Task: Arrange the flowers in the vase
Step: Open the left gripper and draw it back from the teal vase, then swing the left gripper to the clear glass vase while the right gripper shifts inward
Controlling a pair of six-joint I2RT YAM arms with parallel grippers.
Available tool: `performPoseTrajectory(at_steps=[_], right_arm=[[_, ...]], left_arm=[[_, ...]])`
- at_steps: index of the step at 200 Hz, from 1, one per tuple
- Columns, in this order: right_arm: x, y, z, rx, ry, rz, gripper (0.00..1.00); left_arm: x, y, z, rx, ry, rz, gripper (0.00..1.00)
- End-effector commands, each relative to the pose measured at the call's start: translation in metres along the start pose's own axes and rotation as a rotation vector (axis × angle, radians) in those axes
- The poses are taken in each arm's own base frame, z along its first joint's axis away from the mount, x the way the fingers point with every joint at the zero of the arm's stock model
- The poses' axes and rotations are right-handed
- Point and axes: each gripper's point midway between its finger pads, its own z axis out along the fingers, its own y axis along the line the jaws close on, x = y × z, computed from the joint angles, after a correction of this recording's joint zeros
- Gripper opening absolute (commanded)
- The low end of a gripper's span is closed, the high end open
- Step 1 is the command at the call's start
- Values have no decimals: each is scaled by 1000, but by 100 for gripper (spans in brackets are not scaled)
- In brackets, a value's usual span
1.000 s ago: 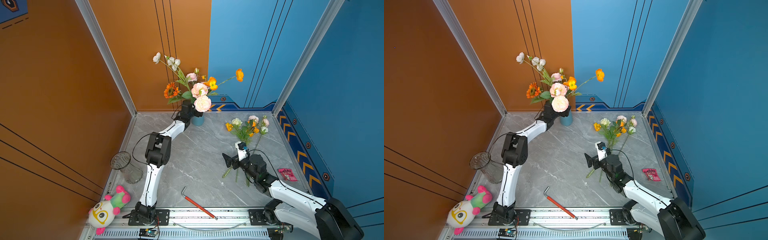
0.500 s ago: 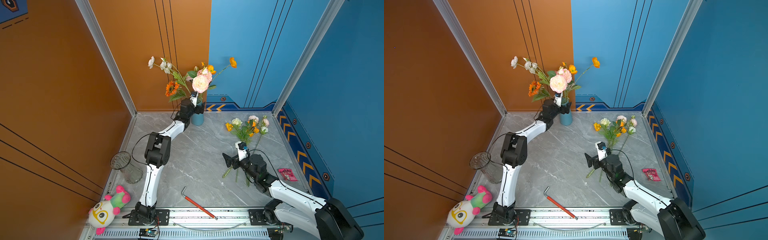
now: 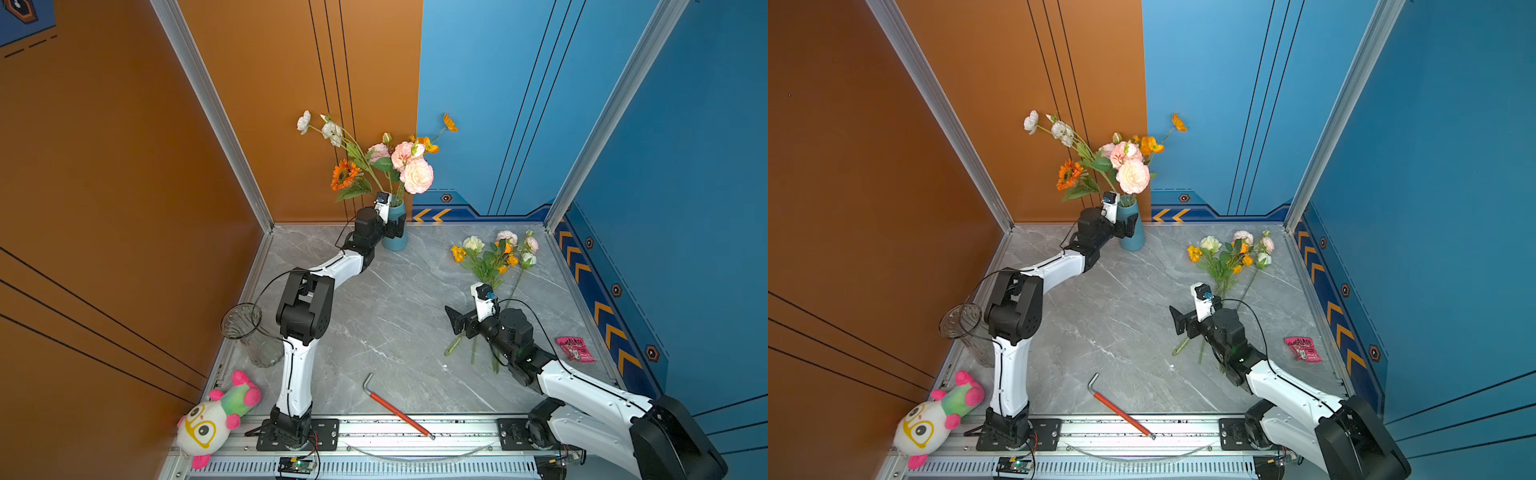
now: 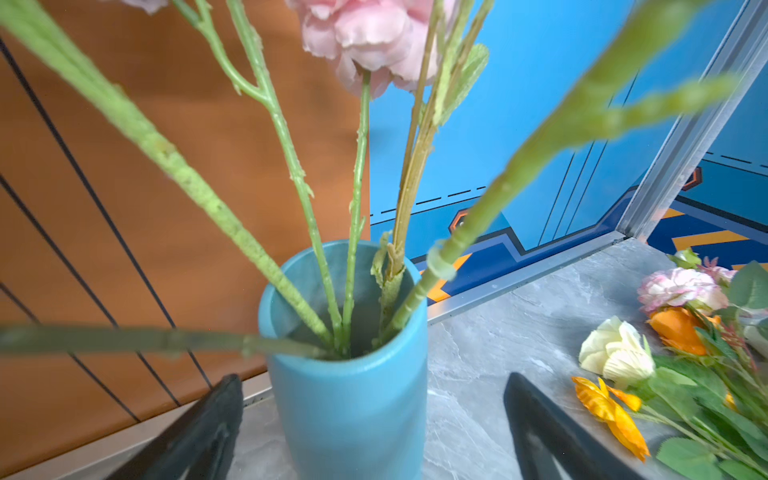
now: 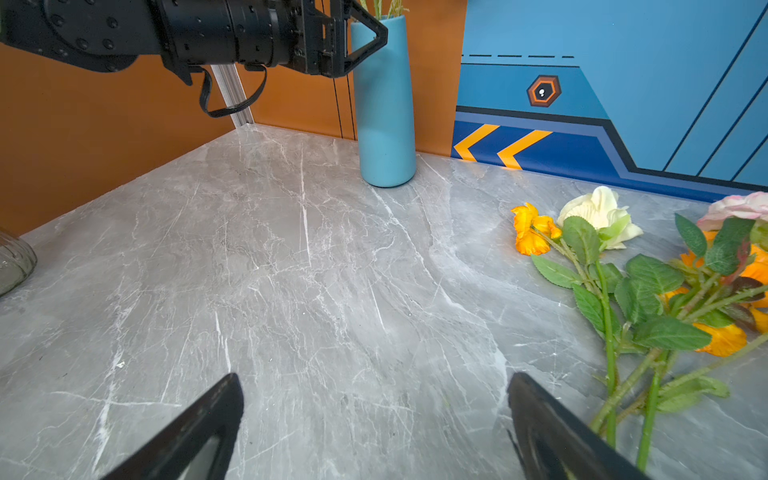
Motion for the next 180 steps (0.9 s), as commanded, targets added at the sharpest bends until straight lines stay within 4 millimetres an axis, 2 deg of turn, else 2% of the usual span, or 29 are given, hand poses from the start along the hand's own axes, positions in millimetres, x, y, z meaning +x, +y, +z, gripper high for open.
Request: performPoseTrajectory(at_steps=[1, 42, 71, 78, 83, 118, 135, 150, 160, 164, 180], right_arm=[[-14, 1, -3, -10, -42, 15, 100], [-18, 4, -8, -18, -59, 8, 100], [-22, 6, -13, -17, -76, -3, 100], [-24, 7, -14, -21, -83, -3, 100], [-25, 8, -15, -27, -87, -4, 100], [-29, 16, -20, -46, -102, -25, 100], [-34, 26, -24, -82, -118, -40, 100], [-39, 39, -28, -120, -137, -59, 100], [-41, 47, -30, -136, -143, -70, 100], [-43, 50, -29, -137, -146, -71, 100], [-46, 75, -28, -183, -144, -80, 100]], left_arm=[[-17, 2, -27, 0, -45, -51, 98], [9, -19, -76, 57, 29, -90, 98], [12, -29, -110, 70, 43, -101, 98], [6, -30, -117, 73, 33, -108, 98], [18, -31, -124, 72, 59, -112, 98], [22, -38, -152, 94, 140, -121, 98], [23, -40, -169, 80, 180, -125, 98], [19, -33, -188, 3, 247, -122, 98], [18, -21, -204, -92, 329, -116, 98], [7, -16, -210, -136, 349, -113, 99], [-3, 11, -255, -324, 517, -60, 98]])
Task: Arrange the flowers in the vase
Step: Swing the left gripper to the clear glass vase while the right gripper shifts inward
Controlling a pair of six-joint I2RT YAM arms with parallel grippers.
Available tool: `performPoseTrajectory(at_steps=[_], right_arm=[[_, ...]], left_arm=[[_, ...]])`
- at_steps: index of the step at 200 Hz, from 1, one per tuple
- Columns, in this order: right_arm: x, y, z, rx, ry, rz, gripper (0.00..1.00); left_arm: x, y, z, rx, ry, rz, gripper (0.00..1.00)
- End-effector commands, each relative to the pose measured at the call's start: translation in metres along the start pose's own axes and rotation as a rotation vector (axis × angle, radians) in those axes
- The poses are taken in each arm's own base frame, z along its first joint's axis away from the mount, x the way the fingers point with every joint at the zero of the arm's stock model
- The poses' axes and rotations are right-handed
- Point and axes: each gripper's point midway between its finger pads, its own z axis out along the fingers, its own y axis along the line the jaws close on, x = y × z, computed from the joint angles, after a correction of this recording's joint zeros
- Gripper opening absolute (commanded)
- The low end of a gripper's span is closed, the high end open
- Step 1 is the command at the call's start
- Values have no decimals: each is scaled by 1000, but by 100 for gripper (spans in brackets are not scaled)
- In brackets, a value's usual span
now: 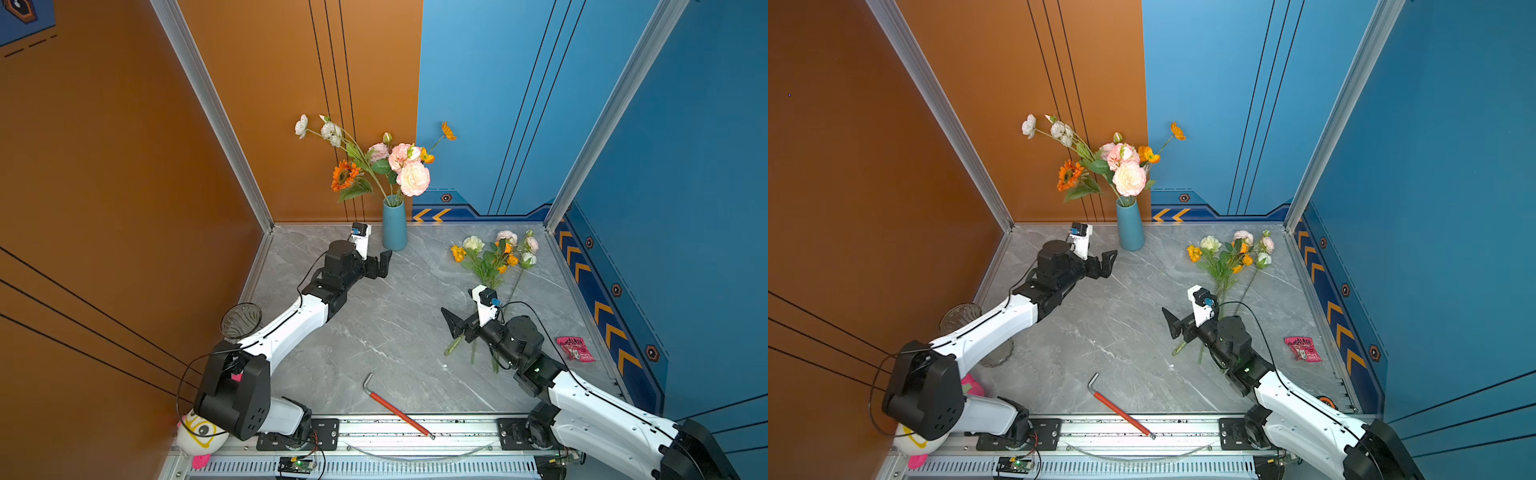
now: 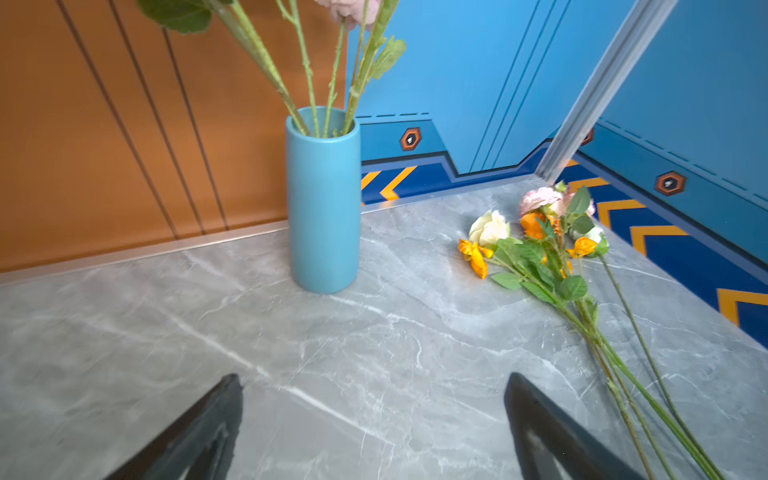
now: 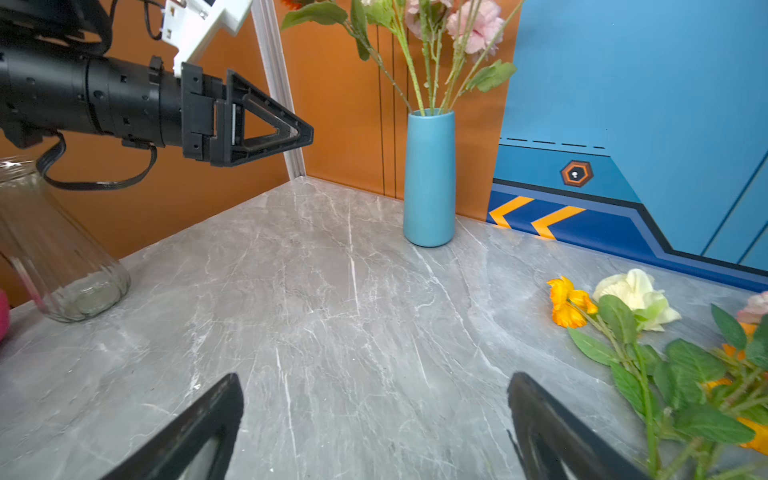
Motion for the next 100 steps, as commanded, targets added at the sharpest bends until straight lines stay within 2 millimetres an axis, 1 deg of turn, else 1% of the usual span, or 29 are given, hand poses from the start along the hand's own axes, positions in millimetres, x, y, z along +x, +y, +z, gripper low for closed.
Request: performPoseTrajectory(at_steps=[1, 12, 14, 15, 16, 29, 38, 48, 50, 52, 62, 73, 87, 100], right_arm=[[-5, 26, 5, -46, 5, -29, 100], [-3, 43, 11, -73, 19, -39, 100], [-3, 47, 13, -80, 21, -41, 100], [-2, 48, 13, -82, 25, -42, 100], [-1, 49, 14, -84, 28, -43, 100], [6, 72, 24, -133, 62, -45, 100], [13, 86, 30, -170, 83, -43, 100], [20, 101, 35, -216, 101, -42, 100], [22, 103, 35, -223, 104, -43, 100], [23, 106, 36, -231, 109, -45, 100], [28, 115, 39, -260, 124, -44, 100], [32, 121, 40, -287, 141, -39, 100], [29, 128, 38, -330, 140, -14, 100], [22, 141, 34, -405, 141, 9, 100]], left_arm=[[11, 45, -64, -319, 257, 24, 98], [10, 67, -101, -467, 330, 50, 97], [6, 70, -107, -488, 320, 46, 97], [10, 72, -112, -501, 345, 55, 97], [7, 74, -114, -513, 335, 53, 97], [10, 96, -159, -651, 381, 76, 95], [14, 108, -187, -723, 407, 75, 91], [18, 116, -214, -771, 428, 42, 88], [19, 116, -219, -774, 435, 32, 83], [20, 118, -223, -779, 443, 23, 81], [27, 118, -242, -777, 479, -39, 74], [34, 115, -258, -759, 530, -106, 67], [48, 113, -274, -762, 632, -150, 65], [61, 119, -291, -828, 720, -144, 65]])
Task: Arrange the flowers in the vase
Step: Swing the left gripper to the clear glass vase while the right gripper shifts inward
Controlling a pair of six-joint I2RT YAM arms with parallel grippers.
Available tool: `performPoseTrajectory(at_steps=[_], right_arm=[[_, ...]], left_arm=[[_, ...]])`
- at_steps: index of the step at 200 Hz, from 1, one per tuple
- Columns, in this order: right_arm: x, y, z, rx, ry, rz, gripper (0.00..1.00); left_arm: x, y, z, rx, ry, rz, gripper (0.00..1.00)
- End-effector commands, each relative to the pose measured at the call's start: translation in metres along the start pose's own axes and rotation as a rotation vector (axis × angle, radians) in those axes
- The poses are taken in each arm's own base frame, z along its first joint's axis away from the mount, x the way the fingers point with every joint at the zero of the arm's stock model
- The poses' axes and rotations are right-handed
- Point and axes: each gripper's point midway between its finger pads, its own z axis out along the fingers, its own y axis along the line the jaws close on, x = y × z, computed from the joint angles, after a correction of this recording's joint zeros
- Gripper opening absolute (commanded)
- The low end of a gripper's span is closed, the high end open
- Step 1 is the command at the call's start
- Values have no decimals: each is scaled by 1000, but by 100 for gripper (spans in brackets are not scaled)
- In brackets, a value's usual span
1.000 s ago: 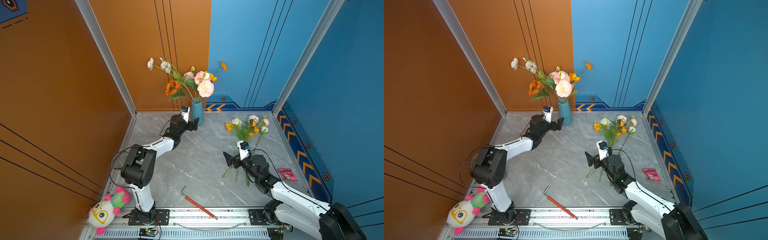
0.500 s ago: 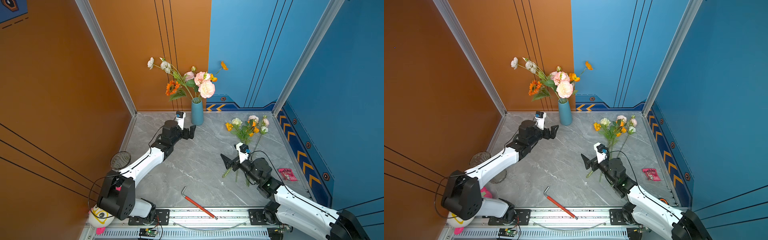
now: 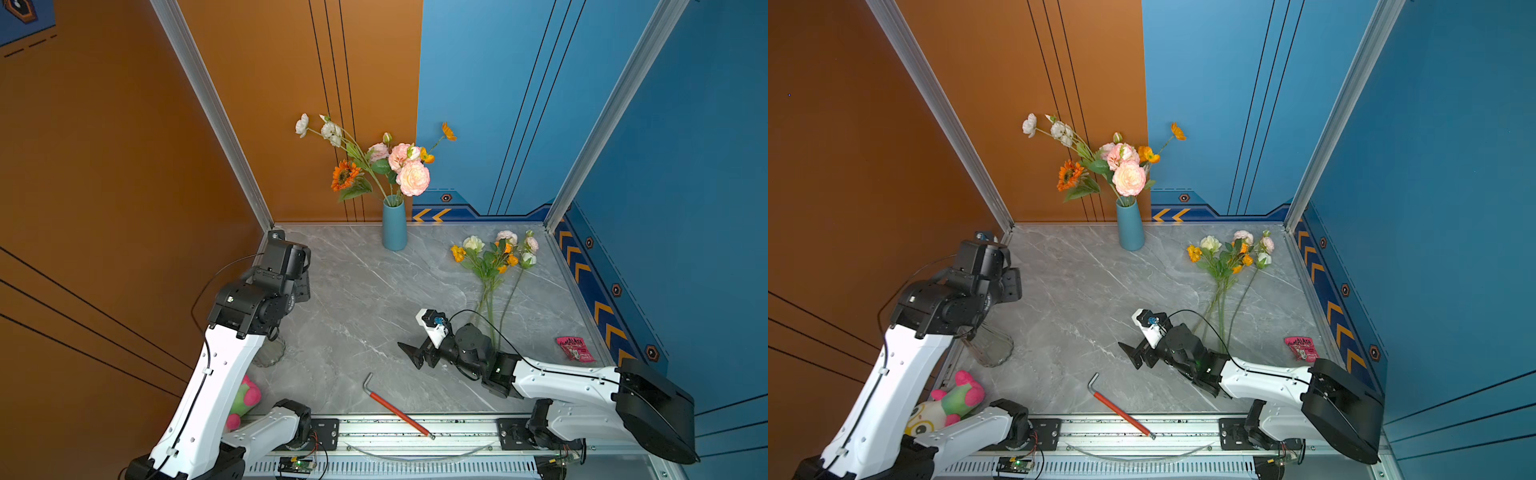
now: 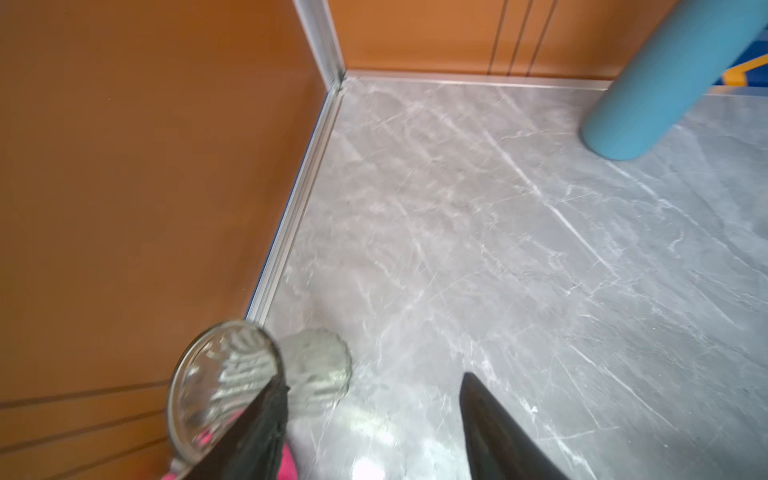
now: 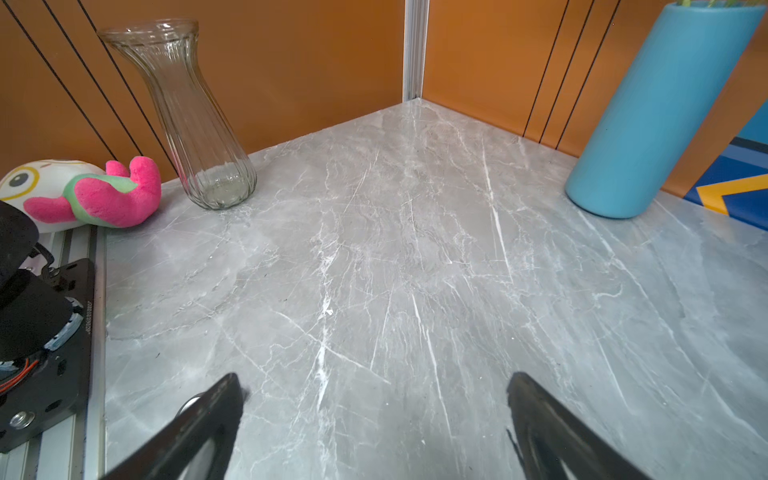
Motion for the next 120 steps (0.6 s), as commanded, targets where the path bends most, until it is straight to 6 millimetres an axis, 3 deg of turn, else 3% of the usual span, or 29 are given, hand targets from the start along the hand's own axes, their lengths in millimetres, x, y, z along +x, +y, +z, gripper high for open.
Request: performPoseTrajectory(at_steps=[1, 25, 54, 120], right_arm=[[-32, 24, -1, -130, -69, 44, 100], [-34, 44, -1, -232, -22, 39, 100], [-33, 43, 1, -208, -31, 47, 100], [-30, 35, 0, -162, -32, 37, 100]], left_arm=[[63, 34, -6, -146, 290, 64, 65], [86, 56, -4, -264, 368, 92, 61], [96, 67, 3, -324, 407, 98, 59], [90, 44, 43, -266, 489, 82, 59]])
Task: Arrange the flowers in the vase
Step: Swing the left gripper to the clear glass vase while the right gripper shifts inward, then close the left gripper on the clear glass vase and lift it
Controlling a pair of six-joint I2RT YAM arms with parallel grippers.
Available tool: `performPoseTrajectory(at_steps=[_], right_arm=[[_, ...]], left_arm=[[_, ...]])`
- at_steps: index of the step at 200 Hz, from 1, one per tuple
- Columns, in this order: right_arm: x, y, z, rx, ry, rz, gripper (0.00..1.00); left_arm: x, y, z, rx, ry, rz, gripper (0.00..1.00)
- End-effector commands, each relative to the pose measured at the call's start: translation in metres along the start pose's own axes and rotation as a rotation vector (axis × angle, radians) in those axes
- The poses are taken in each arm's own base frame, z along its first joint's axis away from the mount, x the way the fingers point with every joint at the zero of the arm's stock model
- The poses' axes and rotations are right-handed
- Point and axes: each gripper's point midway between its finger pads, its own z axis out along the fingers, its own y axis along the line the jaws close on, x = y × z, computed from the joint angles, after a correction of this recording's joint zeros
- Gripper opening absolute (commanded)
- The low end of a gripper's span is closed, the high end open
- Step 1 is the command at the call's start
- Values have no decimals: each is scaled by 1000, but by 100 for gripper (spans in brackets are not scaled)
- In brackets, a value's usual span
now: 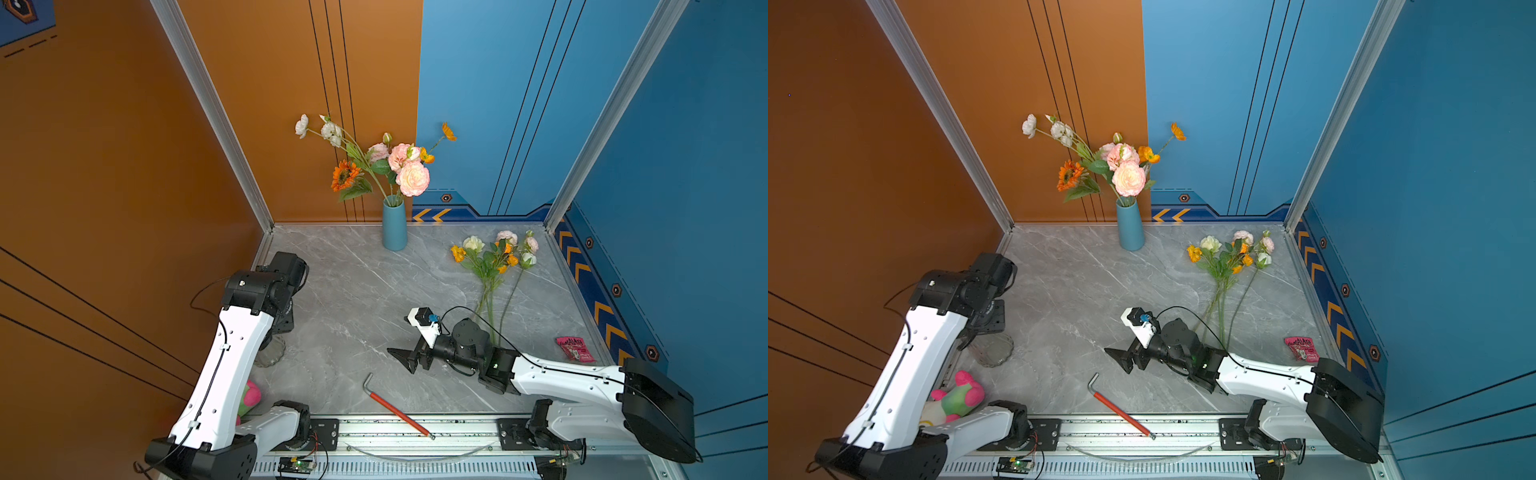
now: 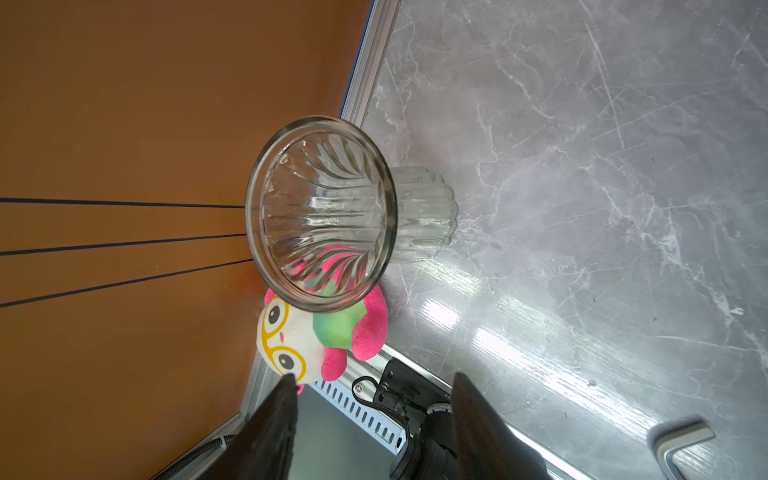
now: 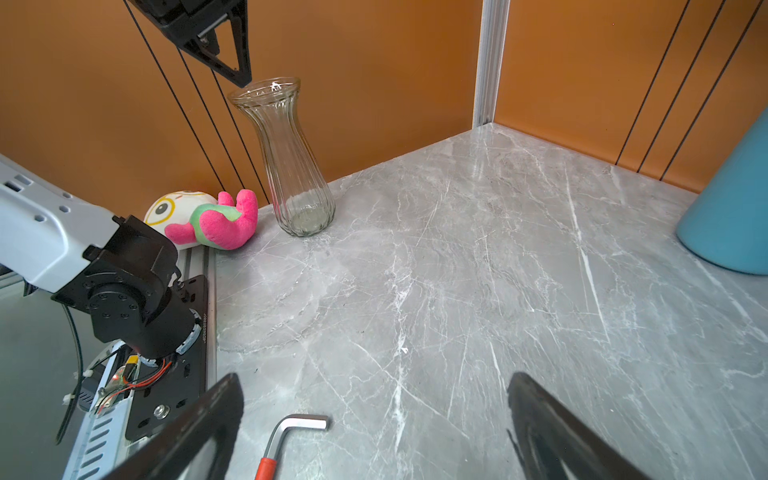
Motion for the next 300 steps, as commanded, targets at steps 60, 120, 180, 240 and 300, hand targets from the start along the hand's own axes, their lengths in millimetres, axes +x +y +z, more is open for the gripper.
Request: performPoseTrajectory(at_steps=[60, 120, 180, 240, 300], right_arm=[[5, -8, -3, 31, 15, 7, 100], [5, -11, -5, 32, 17, 12, 100], [5, -19, -6, 27, 3, 60, 100], [6, -27, -7, 38, 1, 77, 100], [8, -29, -6, 41, 9, 81, 100]], left_arm=[[-14, -4, 31, -42, 132, 23, 52], [-15, -11, 58, -5, 217, 6, 44], [-16, -14, 76, -5, 254, 6, 30], [-21, -13, 79, -23, 256, 17, 10], [-27, -10, 69, -50, 198, 61, 0]])
